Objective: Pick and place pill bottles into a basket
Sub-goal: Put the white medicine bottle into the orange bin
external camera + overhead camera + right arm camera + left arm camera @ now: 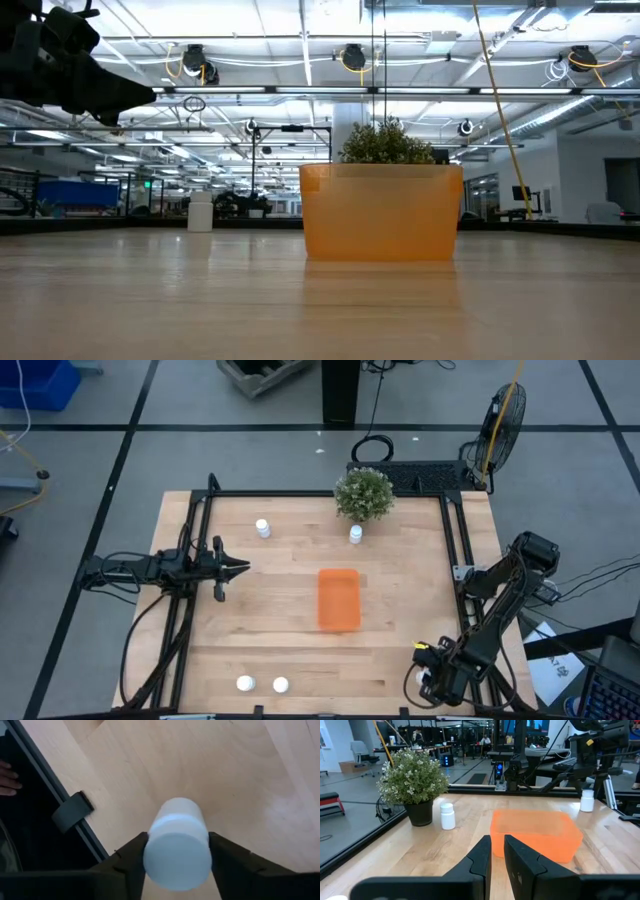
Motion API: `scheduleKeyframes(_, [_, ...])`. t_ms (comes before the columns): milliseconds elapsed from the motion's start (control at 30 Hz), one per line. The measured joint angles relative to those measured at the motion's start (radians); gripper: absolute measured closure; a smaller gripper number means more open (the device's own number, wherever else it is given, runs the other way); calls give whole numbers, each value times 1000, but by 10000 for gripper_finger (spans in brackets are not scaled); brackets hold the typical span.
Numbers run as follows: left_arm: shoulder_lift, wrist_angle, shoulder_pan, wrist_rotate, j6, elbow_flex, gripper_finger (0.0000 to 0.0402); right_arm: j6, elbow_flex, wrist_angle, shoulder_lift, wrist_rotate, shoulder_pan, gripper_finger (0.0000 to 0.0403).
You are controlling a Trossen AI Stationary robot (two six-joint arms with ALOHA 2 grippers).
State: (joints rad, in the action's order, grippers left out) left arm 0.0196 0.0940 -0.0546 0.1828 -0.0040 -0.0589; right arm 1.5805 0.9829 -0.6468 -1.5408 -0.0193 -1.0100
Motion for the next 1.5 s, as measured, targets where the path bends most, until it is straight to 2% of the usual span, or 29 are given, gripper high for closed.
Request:
scheduleKeyframes(200, [0, 0, 0, 0, 0, 0, 346, -96, 1, -5, 1, -11, 19, 246])
scheduleKeyframes(333, [0, 0, 0, 0, 0, 0, 346, -218, 1, -28, 1, -94, 68, 246])
scheduleKeyframes(567, [0, 0, 0, 0, 0, 0, 346, -493, 1, -35, -1, -279, 223, 239])
scheduleKeyframes(733, [0, 0, 0, 0, 0, 0, 346, -680, 1, -26, 28, -299, 345, 246])
scheduleKeyframes(933, [0, 0, 0, 0, 0, 0, 346, -882, 1, -21, 141, -372, 487, 246])
scheduleKeyframes(1067, [0, 0, 0, 0, 0, 0, 346, -1056, 23, 45, 206, -386, 601, 246])
scheduleKeyframes(1233, [0, 0, 0, 0, 0, 0, 346, -1305, 85, 200, 218, -396, 676, 246])
scheduleKeyframes(1367, [0, 0, 0, 0, 0, 0, 346, -1428, 176, 233, 158, -387, 738, 246])
scheduleKeyframes(1500, [0, 0, 0, 0, 0, 0, 346, -1469, 283, 187, 54, -291, 804, 246])
